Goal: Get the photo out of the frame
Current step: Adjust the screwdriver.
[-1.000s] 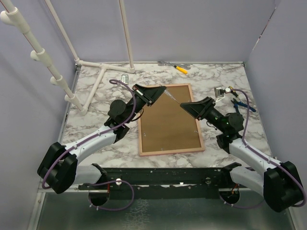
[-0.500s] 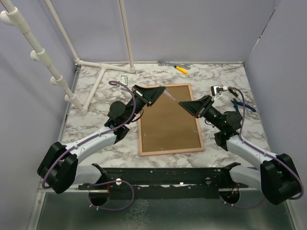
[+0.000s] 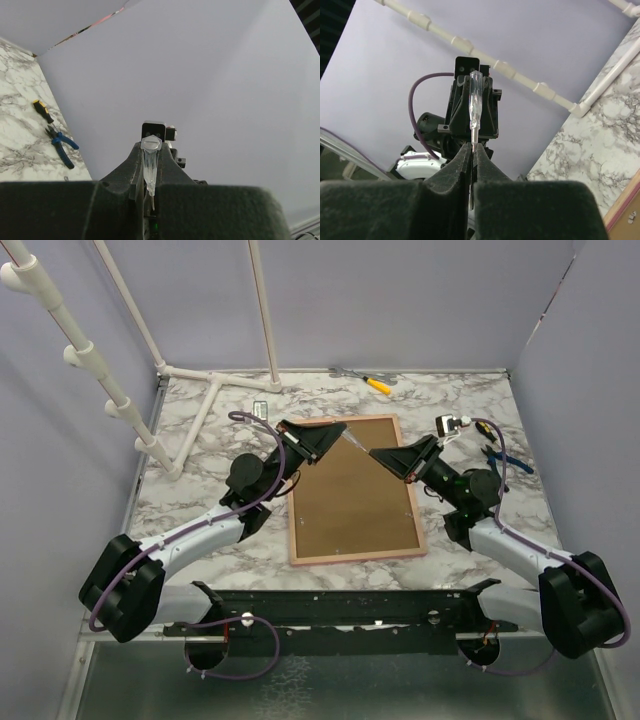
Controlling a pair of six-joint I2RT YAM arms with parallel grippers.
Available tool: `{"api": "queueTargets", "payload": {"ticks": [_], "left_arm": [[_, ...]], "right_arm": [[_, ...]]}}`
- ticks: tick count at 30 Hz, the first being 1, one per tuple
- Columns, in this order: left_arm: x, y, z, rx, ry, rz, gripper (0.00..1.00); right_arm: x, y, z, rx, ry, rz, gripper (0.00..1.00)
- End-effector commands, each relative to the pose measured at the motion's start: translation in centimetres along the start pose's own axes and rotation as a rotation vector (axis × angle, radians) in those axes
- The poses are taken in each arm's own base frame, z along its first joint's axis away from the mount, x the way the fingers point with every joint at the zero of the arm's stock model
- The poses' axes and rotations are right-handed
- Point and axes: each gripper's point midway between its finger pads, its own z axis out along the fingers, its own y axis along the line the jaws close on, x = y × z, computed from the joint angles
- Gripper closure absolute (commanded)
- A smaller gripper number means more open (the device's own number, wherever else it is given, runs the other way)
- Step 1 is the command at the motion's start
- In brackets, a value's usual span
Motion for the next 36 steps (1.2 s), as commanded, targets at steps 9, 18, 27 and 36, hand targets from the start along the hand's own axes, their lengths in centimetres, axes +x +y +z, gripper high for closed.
{"api": "queueTargets", "payload": {"ticks": [9, 18, 27, 36], "left_arm": [[-0.4, 0.0, 0.0, 0.005, -0.039, 0.020, 1.00], [-0.1, 0.1, 0.3, 0.004, -0.032, 0.022, 1.00], [-0.3, 0.6, 0.2, -0.013, -0.054, 0.041, 1.00], [0.2, 1.0, -0.9, -0.056, 0.002, 0.046, 0.50]], "right_arm": [[0.4, 0.7, 0.6, -0.033, 0.043, -0.007, 0.58], [1.1, -0.3, 0.7, -0.028, 0.062, 0.028, 0.71], [1.2, -0.3, 0.8, -0.033, 0.070, 0.045, 0.99], [2.0, -1.5, -0.1, 0.057, 0.112, -0.055, 0.99]]}}
